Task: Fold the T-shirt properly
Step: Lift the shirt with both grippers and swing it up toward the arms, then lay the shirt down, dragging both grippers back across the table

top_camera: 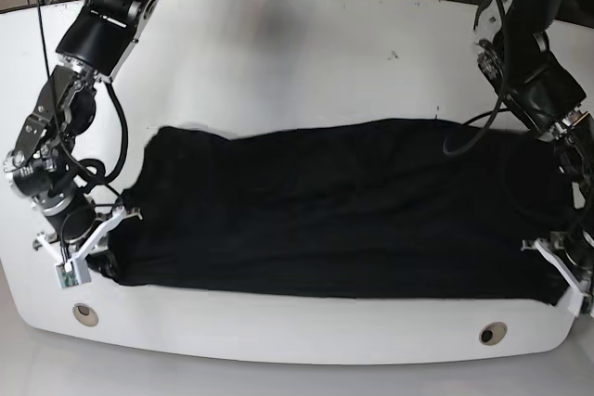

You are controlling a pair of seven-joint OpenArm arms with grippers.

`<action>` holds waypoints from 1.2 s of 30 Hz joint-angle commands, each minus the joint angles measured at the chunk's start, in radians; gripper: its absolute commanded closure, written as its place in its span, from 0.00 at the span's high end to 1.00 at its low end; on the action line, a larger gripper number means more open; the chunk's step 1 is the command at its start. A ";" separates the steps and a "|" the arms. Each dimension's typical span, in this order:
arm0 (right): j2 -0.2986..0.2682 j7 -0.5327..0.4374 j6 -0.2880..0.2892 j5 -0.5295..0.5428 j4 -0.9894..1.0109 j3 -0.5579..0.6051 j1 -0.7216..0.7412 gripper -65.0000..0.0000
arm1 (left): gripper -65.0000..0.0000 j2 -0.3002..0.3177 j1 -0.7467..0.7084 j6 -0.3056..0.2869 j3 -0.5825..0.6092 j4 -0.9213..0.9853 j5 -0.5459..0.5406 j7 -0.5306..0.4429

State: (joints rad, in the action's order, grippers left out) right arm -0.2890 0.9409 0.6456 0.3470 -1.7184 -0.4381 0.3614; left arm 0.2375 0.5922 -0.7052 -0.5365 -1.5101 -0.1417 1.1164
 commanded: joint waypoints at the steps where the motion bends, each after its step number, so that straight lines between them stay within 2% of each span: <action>1: -0.040 -0.026 0.016 -0.004 -0.004 -0.008 0.089 0.00 | 0.00 0.015 0.073 0.007 -0.003 -0.088 0.000 0.021; 7: -0.072 0.074 0.052 -0.006 -0.001 -0.008 0.282 0.01 | 0.00 0.016 0.223 0.007 -0.003 -0.195 0.004 0.116; 11: -0.098 0.117 0.052 -0.006 0.001 -0.006 0.406 0.01 | 0.00 0.018 0.338 0.007 -0.003 -0.237 0.006 0.182; 17: -0.174 0.139 0.052 -0.007 0.041 0.130 0.609 0.01 | 0.00 0.018 0.516 0.007 -0.003 -0.243 0.006 0.247; 21: -0.197 0.139 0.052 -0.006 0.042 0.180 0.667 0.01 | 0.00 0.018 0.575 0.007 0.002 -0.240 0.007 0.265; 27: -0.221 0.143 0.052 -0.004 0.027 0.195 0.664 0.01 | 0.00 0.018 0.573 0.007 -0.001 -0.243 0.004 0.280; 32: -0.221 0.145 0.052 -0.004 -0.027 0.155 0.545 0.00 | 0.00 0.018 0.452 0.007 -0.006 -0.248 -0.002 0.280; 36: -0.214 0.145 0.052 -0.004 -0.114 0.106 0.393 0.00 | 0.00 0.018 0.326 0.007 -0.033 -0.287 -0.002 0.280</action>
State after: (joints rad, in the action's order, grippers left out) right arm -0.4801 1.0828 0.7174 0.3908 -1.7844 -0.3035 0.7761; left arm 0.2344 0.9310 -0.6998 -0.5457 -1.7599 -0.1936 1.4017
